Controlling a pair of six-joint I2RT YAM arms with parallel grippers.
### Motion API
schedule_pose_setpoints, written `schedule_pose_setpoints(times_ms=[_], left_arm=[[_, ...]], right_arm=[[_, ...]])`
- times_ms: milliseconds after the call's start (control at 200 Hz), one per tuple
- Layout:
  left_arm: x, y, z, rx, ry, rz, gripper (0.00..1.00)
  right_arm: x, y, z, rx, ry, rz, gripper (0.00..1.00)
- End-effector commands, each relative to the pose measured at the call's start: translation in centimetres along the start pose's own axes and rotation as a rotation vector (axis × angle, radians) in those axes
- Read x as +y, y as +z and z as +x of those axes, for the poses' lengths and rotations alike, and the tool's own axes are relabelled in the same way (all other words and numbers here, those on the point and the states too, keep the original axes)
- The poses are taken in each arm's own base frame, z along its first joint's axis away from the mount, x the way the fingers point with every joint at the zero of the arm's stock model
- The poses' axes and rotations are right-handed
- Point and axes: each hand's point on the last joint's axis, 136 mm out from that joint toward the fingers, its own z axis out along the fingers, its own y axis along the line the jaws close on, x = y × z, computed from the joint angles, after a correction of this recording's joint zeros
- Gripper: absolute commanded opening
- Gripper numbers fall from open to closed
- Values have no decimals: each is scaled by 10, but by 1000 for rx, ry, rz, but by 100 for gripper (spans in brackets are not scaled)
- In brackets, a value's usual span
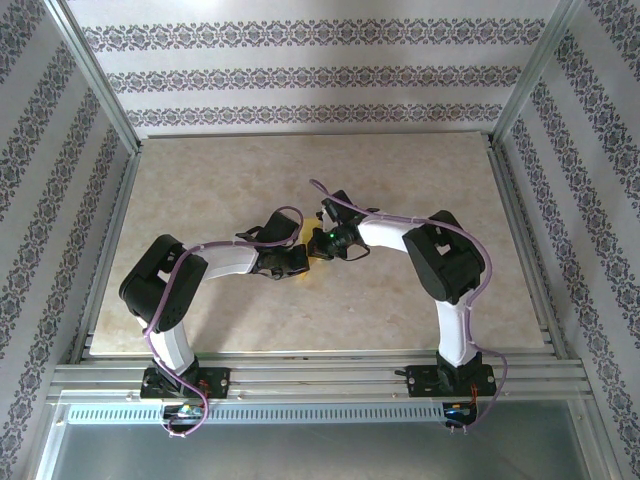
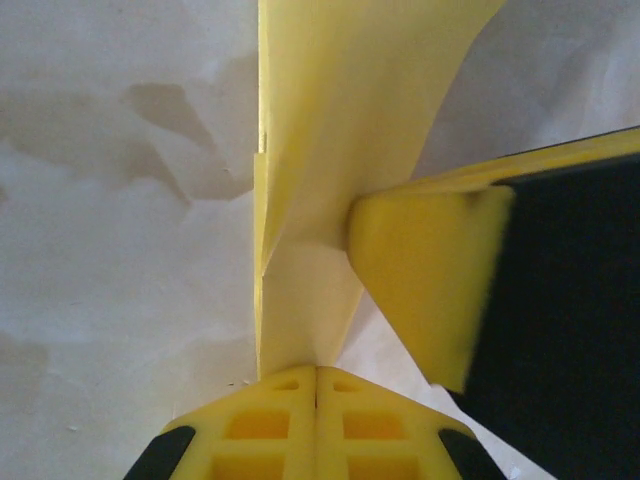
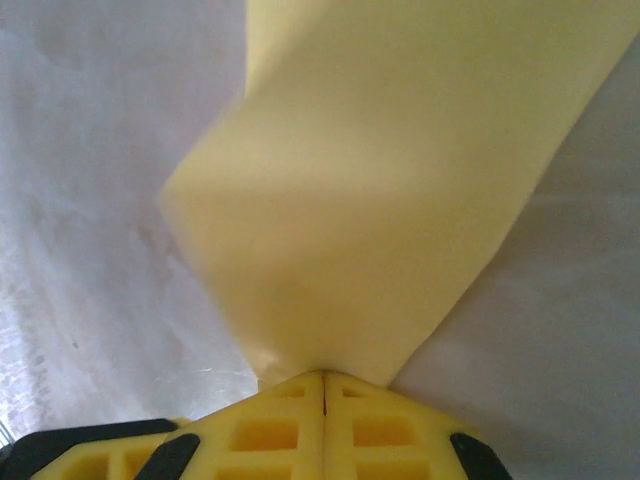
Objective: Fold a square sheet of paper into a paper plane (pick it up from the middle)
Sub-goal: Fold the wing for the fifth time at the center of the table.
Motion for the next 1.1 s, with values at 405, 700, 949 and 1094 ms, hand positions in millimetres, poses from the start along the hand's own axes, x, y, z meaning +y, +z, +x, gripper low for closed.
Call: schedule_pose_setpoints(times_ms=[405,700,949,1094], left_arm=[[47,4,42,138,-9,-128,0],[49,5,46,163,0,-129,0],[48,4,48,171,9,-127,0],[46,2,47,175,24,-125,0]], right_arm=[[-38,-7,-73,-115,89,45,0],[-62,-15,-114,-159,123,63,2],[-80,-23,-149,-198,145,76,4],[-74,-37,-168,-237,126,66,4]])
